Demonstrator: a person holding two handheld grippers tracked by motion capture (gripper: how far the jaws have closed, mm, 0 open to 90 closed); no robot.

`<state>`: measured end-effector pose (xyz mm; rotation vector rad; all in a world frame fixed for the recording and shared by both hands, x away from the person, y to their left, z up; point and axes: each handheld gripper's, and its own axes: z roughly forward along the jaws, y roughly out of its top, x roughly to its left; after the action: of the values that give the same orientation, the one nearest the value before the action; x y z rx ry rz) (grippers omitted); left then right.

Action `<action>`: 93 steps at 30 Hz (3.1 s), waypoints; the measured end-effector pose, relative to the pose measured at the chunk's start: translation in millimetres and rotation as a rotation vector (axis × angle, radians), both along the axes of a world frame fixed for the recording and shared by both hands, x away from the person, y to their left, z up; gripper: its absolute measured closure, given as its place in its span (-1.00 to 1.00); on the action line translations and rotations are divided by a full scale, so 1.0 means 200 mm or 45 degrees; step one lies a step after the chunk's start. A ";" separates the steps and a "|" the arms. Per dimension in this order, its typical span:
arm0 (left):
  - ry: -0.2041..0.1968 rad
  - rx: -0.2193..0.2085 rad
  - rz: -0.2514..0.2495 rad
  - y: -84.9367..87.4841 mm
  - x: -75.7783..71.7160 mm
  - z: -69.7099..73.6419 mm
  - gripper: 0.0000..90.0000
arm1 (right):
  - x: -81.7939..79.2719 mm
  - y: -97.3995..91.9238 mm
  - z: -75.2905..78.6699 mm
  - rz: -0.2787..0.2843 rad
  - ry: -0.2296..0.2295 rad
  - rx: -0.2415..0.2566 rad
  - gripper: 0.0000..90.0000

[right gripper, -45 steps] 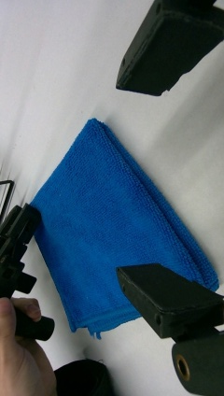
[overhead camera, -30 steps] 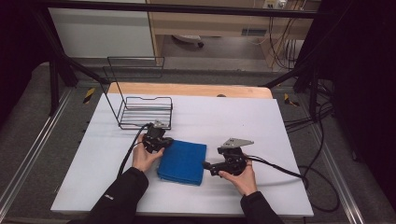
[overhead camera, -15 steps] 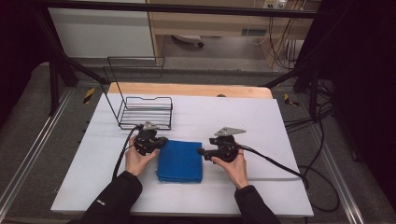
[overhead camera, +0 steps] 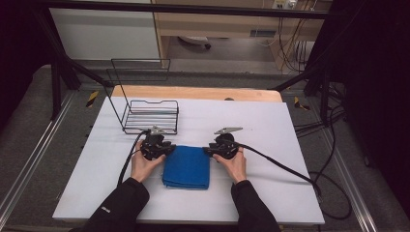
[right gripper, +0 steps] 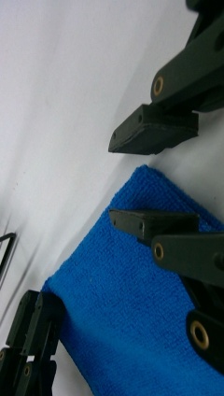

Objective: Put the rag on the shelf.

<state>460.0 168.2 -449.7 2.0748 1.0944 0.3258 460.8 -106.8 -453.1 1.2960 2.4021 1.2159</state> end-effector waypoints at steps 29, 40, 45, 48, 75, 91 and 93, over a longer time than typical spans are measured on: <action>-0.010 -0.140 -0.056 0.06 -0.09 0.11 0.92 | -0.03 -0.02 0.08 0.055 0.009 0.108 0.93; -0.108 -0.179 -0.056 0.08 -0.18 0.19 0.92 | -0.12 -0.05 0.17 0.071 -0.112 0.168 0.94; -0.143 -0.201 -0.050 0.09 -0.22 0.22 0.92 | -0.15 -0.06 0.20 0.079 -0.161 0.206 0.94; -0.162 -0.211 -0.046 0.09 -0.24 0.24 0.92 | -0.17 -0.06 0.22 0.077 -0.188 0.218 0.94; -0.392 -0.293 -0.020 0.09 -0.38 0.43 0.92 | -0.28 -0.08 0.42 0.085 -0.463 0.277 0.94; -0.487 -0.361 -0.003 0.11 -0.42 0.50 0.92 | -0.33 -0.08 0.52 0.095 -0.572 0.314 0.94; -0.499 -0.366 -0.004 0.11 -0.43 0.51 0.92 | -0.33 -0.08 0.54 0.094 -0.582 0.323 0.94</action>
<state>374.2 191.1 -346.8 1.6697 0.8452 0.5166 394.0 -122.2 -345.8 0.8624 2.0313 1.6691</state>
